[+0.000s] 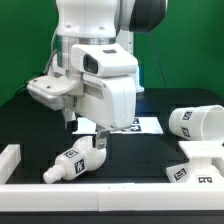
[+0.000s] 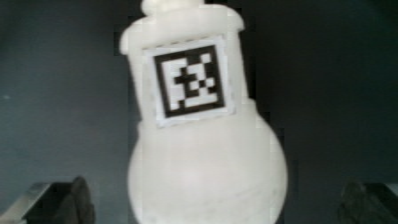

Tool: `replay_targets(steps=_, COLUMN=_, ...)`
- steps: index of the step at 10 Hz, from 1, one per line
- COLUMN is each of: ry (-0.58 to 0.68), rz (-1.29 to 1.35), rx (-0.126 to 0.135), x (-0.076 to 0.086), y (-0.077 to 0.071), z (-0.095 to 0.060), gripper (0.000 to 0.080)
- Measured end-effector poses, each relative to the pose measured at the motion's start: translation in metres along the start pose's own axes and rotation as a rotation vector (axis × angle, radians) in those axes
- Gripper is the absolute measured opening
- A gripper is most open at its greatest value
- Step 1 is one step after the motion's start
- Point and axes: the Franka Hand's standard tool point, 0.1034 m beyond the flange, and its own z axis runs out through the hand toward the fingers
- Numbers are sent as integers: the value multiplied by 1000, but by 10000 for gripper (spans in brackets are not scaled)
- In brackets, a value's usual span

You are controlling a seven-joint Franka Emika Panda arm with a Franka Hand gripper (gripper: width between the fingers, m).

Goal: Assemble lamp

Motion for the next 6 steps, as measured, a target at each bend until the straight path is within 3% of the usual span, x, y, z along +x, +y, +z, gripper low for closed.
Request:
replay_targets(steps=4, ry=36, rz=21, rx=37, x=10, y=3, z=27, gripper=698)
replay_targets(steps=6, ry=46, rz=27, rx=49, x=7, y=3, z=31, gripper=698)
